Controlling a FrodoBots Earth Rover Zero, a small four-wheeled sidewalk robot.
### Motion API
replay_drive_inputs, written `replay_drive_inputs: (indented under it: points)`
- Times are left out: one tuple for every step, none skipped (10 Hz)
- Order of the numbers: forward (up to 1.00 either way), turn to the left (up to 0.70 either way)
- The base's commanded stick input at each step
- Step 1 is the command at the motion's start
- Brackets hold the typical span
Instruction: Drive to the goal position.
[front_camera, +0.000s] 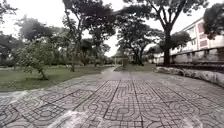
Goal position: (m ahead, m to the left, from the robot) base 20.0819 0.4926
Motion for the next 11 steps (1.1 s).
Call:
replay_drive_inputs:
  points:
    - [0.0,0.0]
    - [0.72,0.0]
    - [1.0,0.0]
    - [1.0,0.0]
    - [1.0,0.0]
    - [1.0,0.0]
    - [1.0,0.0]
    - [1.0,0.0]
    - [1.0,0.0]
    - [1.0,0.0]
    - [1.0,0.0]
